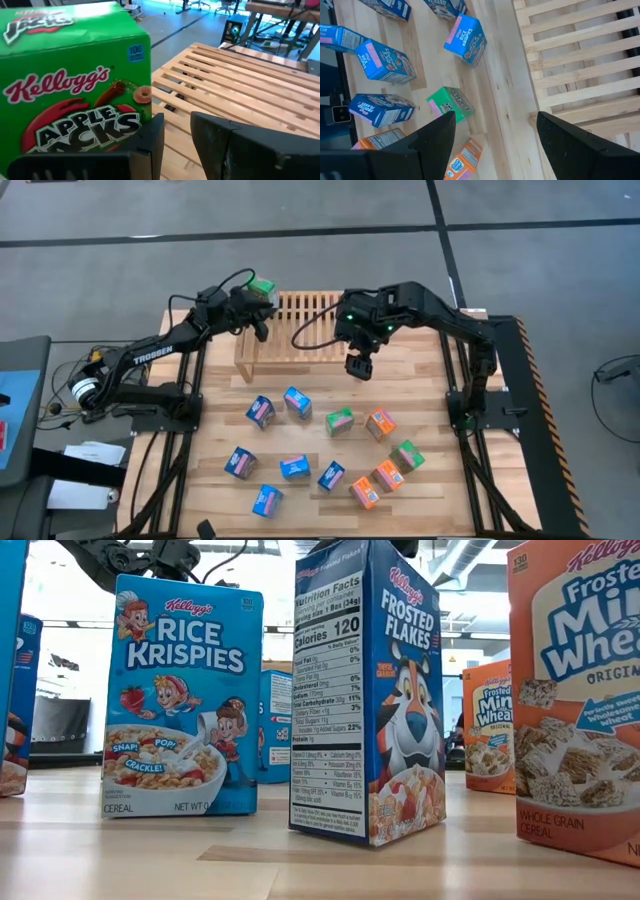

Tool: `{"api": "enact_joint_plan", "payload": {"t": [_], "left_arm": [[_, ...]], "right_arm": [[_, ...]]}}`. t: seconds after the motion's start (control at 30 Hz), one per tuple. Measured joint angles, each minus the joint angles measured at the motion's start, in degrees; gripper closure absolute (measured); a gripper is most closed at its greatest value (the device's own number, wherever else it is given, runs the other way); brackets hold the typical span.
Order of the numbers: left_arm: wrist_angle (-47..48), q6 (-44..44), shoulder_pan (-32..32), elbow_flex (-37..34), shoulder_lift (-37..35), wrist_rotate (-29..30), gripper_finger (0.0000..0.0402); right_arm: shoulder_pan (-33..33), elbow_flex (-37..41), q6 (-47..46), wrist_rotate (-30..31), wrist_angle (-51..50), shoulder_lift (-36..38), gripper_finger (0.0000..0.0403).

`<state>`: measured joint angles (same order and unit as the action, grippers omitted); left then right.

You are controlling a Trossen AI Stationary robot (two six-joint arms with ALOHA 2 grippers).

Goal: Stack cereal on shelf
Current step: Put the top right green cereal box on the shelf

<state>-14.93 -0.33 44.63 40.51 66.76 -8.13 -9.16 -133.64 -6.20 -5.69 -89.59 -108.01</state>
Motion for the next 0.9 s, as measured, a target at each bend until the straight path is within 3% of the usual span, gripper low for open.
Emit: {"api": "enact_joint_plan", "payload": {"t": [0.17,0.37,0.5,0.9], "left_arm": [[0.46,-0.73,-1.79,0.00,-1.85,0.73,0.0326],[6.05,2.63,-3.43,0.05,-5.78,5.19,0.0394],[9.92,2.35,-3.46,0.02,-4.88,12.48,0.0400],[5.55,0.66,-4.31,0.02,-2.86,18.04,0.0401]], "right_arm": [[1.04,0.00,-0.89,0.04,0.04,0.00,0.0101],[1.91,0.00,-0.95,1.27,0.03,0.00,0.0101],[1.91,0.00,-0.87,1.33,0.03,0.00,0.0101],[1.90,0.00,-0.12,2.45,-0.01,0.00,0.0101]]}}
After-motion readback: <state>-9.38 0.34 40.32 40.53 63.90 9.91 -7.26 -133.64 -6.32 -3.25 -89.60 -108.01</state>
